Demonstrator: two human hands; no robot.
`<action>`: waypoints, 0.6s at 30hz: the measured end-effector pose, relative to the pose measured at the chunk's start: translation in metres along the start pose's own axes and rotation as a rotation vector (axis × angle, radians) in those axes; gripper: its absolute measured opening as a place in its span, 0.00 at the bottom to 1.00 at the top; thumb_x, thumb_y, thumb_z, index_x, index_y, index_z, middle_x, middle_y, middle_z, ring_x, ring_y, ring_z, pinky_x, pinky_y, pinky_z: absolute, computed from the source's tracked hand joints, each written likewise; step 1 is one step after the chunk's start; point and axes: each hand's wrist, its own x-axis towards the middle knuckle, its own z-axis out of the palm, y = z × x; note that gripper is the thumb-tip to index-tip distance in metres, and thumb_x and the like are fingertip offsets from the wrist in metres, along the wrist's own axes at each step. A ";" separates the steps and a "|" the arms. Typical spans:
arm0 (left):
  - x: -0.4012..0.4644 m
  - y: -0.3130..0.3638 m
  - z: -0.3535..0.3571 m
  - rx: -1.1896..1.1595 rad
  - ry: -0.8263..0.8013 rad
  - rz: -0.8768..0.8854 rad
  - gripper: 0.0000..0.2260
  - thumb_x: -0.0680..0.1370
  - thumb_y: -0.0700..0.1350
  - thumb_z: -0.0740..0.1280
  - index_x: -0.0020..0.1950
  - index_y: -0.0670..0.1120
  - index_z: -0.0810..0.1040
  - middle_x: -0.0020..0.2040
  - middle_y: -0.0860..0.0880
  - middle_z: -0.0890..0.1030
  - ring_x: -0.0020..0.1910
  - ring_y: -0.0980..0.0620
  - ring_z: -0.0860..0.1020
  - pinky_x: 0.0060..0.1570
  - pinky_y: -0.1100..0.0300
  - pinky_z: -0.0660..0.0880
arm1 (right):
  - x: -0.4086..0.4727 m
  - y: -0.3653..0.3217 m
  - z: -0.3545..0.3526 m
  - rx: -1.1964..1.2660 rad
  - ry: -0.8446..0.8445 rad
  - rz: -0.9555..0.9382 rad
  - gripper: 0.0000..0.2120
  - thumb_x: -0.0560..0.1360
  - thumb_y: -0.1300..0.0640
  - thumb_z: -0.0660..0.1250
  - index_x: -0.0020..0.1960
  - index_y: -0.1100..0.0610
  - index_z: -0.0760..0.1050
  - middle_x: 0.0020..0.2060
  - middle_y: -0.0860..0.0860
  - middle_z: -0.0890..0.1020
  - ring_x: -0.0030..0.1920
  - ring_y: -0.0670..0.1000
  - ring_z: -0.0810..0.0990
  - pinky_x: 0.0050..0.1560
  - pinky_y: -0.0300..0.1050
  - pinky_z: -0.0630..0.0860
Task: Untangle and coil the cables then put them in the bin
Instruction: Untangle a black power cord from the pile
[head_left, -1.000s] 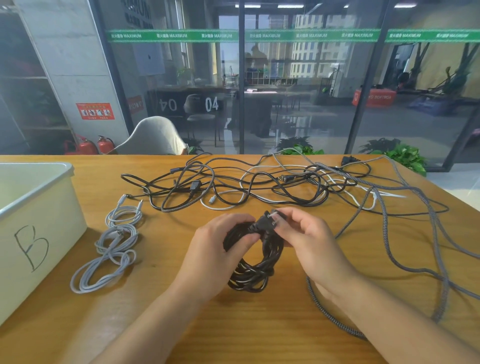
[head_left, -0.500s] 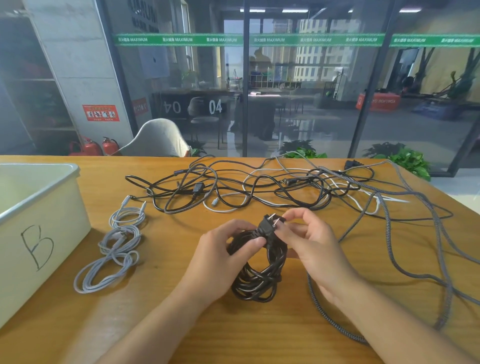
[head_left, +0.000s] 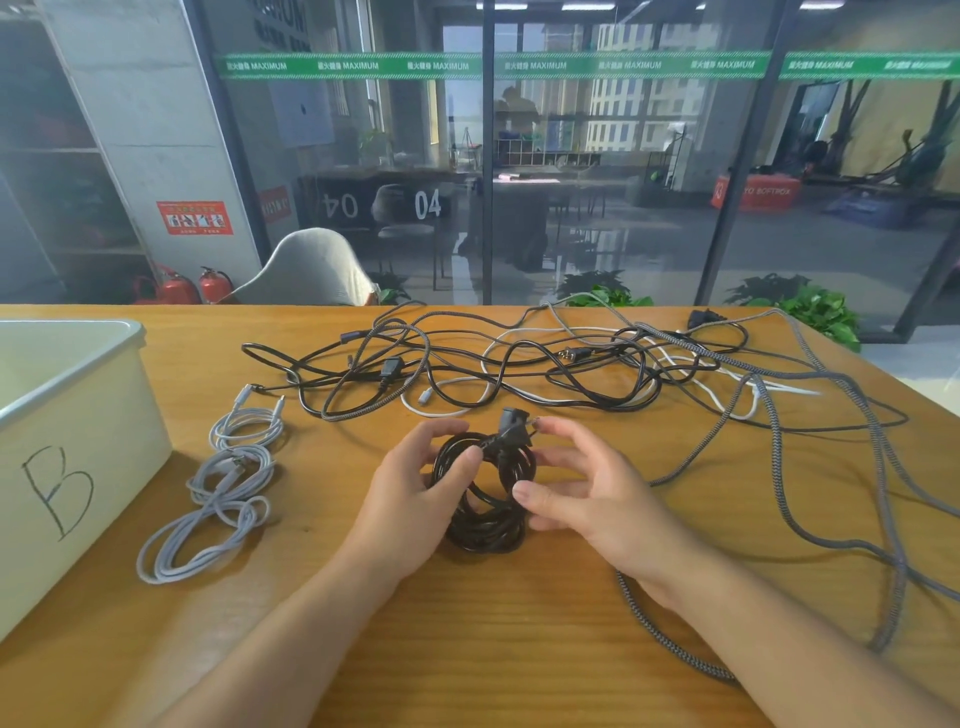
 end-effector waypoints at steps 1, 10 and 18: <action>-0.001 0.000 0.000 -0.011 -0.016 0.001 0.14 0.81 0.48 0.70 0.66 0.55 0.76 0.57 0.48 0.83 0.45 0.61 0.85 0.43 0.63 0.82 | 0.001 0.001 0.000 0.006 0.026 -0.010 0.29 0.74 0.57 0.79 0.71 0.44 0.72 0.63 0.49 0.81 0.54 0.51 0.87 0.52 0.52 0.85; -0.005 -0.004 0.001 0.127 -0.200 0.014 0.30 0.81 0.36 0.65 0.76 0.62 0.64 0.68 0.58 0.77 0.67 0.59 0.75 0.69 0.53 0.74 | 0.002 0.010 0.000 -0.177 0.021 -0.109 0.34 0.73 0.53 0.79 0.73 0.35 0.69 0.60 0.44 0.81 0.52 0.49 0.85 0.46 0.46 0.84; -0.011 0.005 0.007 0.142 -0.295 0.105 0.38 0.72 0.37 0.64 0.78 0.66 0.61 0.70 0.53 0.73 0.66 0.54 0.75 0.65 0.58 0.74 | 0.001 0.006 0.003 -0.190 0.095 -0.228 0.14 0.79 0.49 0.72 0.64 0.41 0.78 0.52 0.44 0.85 0.49 0.45 0.85 0.43 0.46 0.84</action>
